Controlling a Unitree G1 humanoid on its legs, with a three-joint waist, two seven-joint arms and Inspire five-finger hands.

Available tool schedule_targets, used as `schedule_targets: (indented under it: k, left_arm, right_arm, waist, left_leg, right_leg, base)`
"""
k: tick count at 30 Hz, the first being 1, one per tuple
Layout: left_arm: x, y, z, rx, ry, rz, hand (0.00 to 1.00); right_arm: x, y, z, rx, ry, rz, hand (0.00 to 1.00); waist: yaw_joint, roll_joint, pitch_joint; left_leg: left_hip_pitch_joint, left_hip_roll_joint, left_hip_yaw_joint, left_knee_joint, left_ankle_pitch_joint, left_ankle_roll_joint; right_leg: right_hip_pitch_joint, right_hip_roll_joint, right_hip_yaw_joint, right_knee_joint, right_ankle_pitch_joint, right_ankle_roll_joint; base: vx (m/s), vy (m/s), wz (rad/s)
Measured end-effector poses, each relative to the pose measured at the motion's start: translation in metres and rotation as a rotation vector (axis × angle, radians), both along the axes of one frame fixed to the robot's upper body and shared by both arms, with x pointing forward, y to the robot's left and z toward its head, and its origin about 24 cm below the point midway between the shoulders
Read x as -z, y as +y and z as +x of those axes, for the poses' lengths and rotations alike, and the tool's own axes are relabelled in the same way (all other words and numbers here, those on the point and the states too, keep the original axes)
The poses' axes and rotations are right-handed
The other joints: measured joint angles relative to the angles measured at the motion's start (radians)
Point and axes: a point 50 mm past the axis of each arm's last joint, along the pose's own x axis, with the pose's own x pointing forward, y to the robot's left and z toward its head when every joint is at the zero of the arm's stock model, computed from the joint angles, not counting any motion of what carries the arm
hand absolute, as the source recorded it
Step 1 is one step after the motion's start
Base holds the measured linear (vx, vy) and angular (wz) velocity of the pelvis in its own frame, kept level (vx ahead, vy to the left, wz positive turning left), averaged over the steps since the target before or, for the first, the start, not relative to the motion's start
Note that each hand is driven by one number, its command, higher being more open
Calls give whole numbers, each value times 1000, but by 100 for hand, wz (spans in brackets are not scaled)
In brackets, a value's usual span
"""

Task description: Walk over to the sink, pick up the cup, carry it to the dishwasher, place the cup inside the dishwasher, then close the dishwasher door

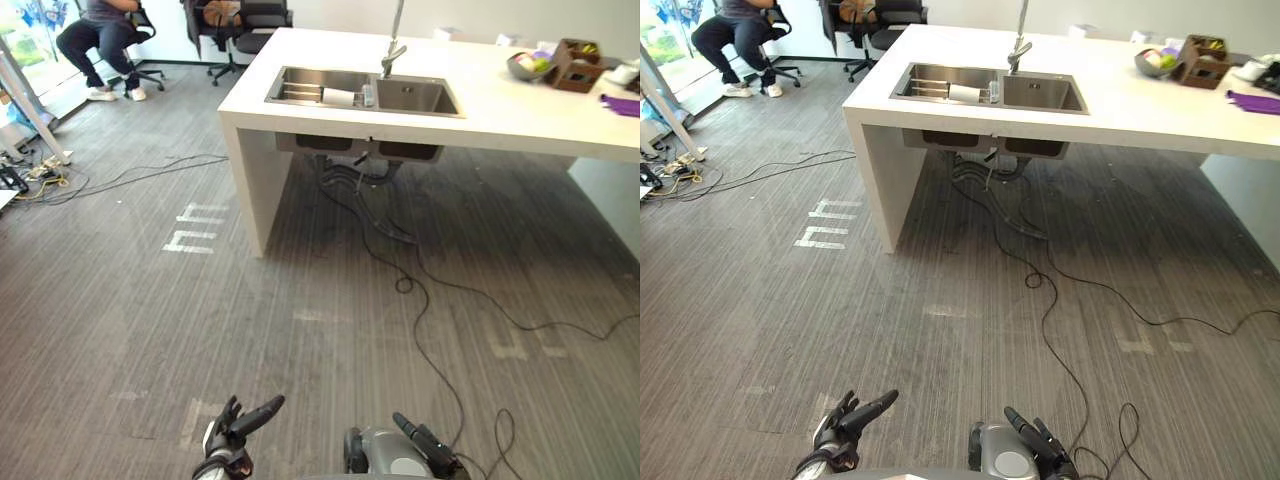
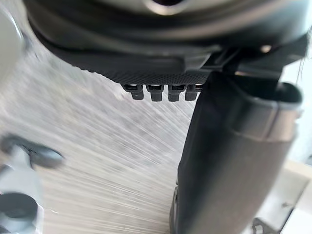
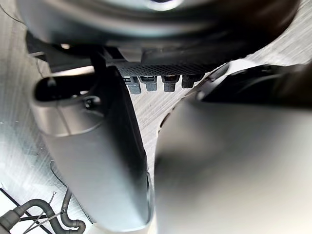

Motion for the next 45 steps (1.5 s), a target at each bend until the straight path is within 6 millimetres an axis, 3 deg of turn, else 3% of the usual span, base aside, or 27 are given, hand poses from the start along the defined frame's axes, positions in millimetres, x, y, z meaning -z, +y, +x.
schedule_targets:
  k: [3,5,6,7,8,10,11,12,14,16,18,20,22,23,25,27,28,29,31,34,36,38,39,40,42,44,45]
  left_arm:
    - [4,-5,-11,-79,33,-26,100]
    - [5,-5,-16,-108,54,-23,100]
    - [6,-5,-18,-120,62,-23,100]
    - [6,0,-21,-138,72,-9,100]
    - [6,2,-22,-147,77,-1,100]
    - [5,9,-23,-166,87,30,100]
    - [5,11,-23,-168,87,36,100]
    - [5,12,-24,-167,83,45,100]
    - [3,13,-23,-118,70,96,100]
    - [-8,8,-13,42,-7,329,100]
    - [-22,-2,5,219,-102,546,100]
    - [-42,-15,37,364,-245,737,100]
    - [-74,-34,70,423,-457,869,100]
    - [-103,-45,87,419,-620,938,100]
    - [-148,-51,109,382,-852,1068,100]
    - [-200,-48,131,321,-1088,1218,100]
    - [-210,-48,136,306,-1135,1246,100]
    - [-221,-45,142,284,-1180,1301,100]
    - [-224,-42,143,268,-1193,1354,100]
    - [-225,-39,143,254,-1201,1393,100]
    - [-225,-37,143,267,-1193,1404,100]
    - [-226,-37,144,281,-1196,1405,100]
    - [-229,-39,144,287,-1213,1394,100]
    - [-231,-44,142,284,-1232,1372,100]
    - [-234,-58,138,305,-1262,1333,100]
    - [-239,-68,134,340,-1301,1307,100]
    - [-239,-75,133,367,-1311,1279,100]
  right_arm:
    - [0,-6,-13,-3,41,-7,100]
    - [1,-10,-18,-8,63,-11,100]
    - [1,-11,-18,-10,65,-12,100]
    - [0,-11,-17,-16,61,-17,100]
    - [0,-12,-17,-23,62,-22,100]
    - [0,-11,-14,-52,67,-33,100]
    - [0,-12,-13,-61,69,-40,100]
    - [0,-13,-9,-63,67,-47,100]
    - [-1,-11,1,-70,45,-47,100]
    - [-2,-12,5,-82,29,-62,100]
    - [1,-12,7,-113,36,-74,100]
    - [1,-3,18,-182,20,-79,100]
    - [1,0,26,-254,6,-99,100]
    - [1,3,29,-300,6,-106,100]
    - [0,4,31,-340,10,-116,100]
    - [-2,2,34,-336,-1,-129,100]
    - [-3,3,36,-335,-10,-131,100]
    - [-5,0,40,-334,-26,-143,100]
    - [-8,-3,44,-338,-49,-162,100]
    - [-14,-4,56,-325,-107,-178,100]
    - [-17,-5,59,-297,-129,-178,100]
    - [-17,-3,56,-292,-128,-174,100]
    - [-15,-1,48,-296,-96,-164,100]
    - [-12,-4,40,-302,-58,-161,100]
    - [-12,-20,33,-317,2,-188,100]
    - [-12,-22,31,-344,39,-182,100]
    - [-11,-22,27,-369,70,-174,100]
  waist:
    - [-10,38,-51]
    - [-14,55,-81]
    - [-14,62,-85]
    - [-11,62,-84]
    - [-9,65,-82]
    - [9,53,-75]
    - [13,51,-73]
    - [28,43,-61]
    - [44,25,-45]
    - [55,42,-44]
    - [70,59,-48]
    - [59,29,-44]
    - [48,13,-51]
    - [50,4,-56]
    - [47,1,-64]
    - [20,-1,-87]
    - [17,-4,-85]
    - [9,-3,-86]
    - [-6,12,-99]
    - [-19,14,-103]
    - [-23,24,-96]
    - [-29,33,-91]
    - [-37,21,-89]
    - [-48,24,-83]
    - [-47,86,-95]
    - [-43,88,-85]
    - [-44,89,-74]
  left_leg:
    - [-84,19,-37,201,40,25]
    - [-176,31,-68,355,149,-17]
    - [-236,54,-55,470,267,-46]
    - [-303,89,-15,622,304,-27]
    - [-335,94,-3,688,278,-17]
    - [-447,45,44,780,138,-8]
    - [-476,28,65,760,111,-4]
    - [-525,8,142,689,56,41]
    - [-589,-32,263,489,45,69]
    - [-612,-99,300,-30,214,61]
    - [-630,-97,259,-68,400,100]
    - [-637,-131,261,-54,412,114]
    - [-632,-173,274,-60,383,155]
    - [-607,-197,302,-67,360,187]
    - [-546,-229,329,-80,320,199]
    - [-448,-260,320,-124,279,207]
    - [-415,-266,319,-137,270,203]
    - [-342,-271,320,-165,253,191]
    - [-247,-263,318,-220,236,174]
    - [-163,-228,314,-259,212,138]
    - [-132,-190,311,-254,185,102]
    - [-97,-142,290,-220,135,60]
    - [-77,-129,255,-182,89,34]
    - [-49,-112,212,-142,41,10]
    - [-50,-59,180,-91,31,5]
    - [-119,-14,168,98,58,2]
    - [-210,40,163,334,105,-40]
  right_leg:
    - [50,36,-31,-39,-47,-19]
    - [91,63,-37,-103,-49,-21]
    - [145,87,-32,-163,-44,-28]
    - [206,118,-21,-235,-28,-57]
    - [239,128,-13,-263,-24,-66]
    - [366,134,25,-365,-12,-66]
    - [392,129,35,-385,-11,-65]
    - [440,110,66,-410,-10,-64]
    - [501,67,102,-449,-12,-62]
    - [561,59,143,-475,-17,-51]
    - [601,72,218,-487,-26,-37]
    - [565,35,264,-420,-25,-37]
    - [506,-8,301,-311,-19,4]
    - [479,-41,312,-234,-5,49]
    - [444,-78,311,-98,57,139]
    - [342,-101,307,176,255,248]
    - [304,-109,299,276,268,249]
    - [225,-137,252,458,243,204]
    - [120,-150,189,569,169,98]
    - [-72,-133,116,413,38,75]
    - [-132,-100,98,196,29,74]
    - [-125,-44,133,-55,68,90]
    - [-104,-32,191,-176,123,94]
    - [-70,-32,178,-156,217,69]
    - [-64,-11,121,-87,119,53]
    - [-13,4,90,-103,78,30]
    - [58,22,64,-147,67,17]
  base:
    - [335,-228,25]
    - [351,-153,5]
    - [501,-150,-10]
    - [501,-134,-17]
    - [413,-82,-26]
    - [417,-72,-38]
    - [432,-35,-59]
    - [444,15,-70]
    - [471,48,-73]
    - [572,126,-43]
    - [601,258,-41]
    - [545,320,-15]
    - [416,295,-5]
    - [462,277,-34]
    - [445,226,-31]
    - [417,173,-1]
    - [447,152,-8]
    - [347,100,-14]
    - [325,50,-12]
    - [325,-79,-7]
    - [357,-187,0]
    - [406,-262,30]
    - [587,-437,75]
    - [601,-440,82]
    - [566,-401,63]
    - [452,-380,43]
    - [350,-286,36]
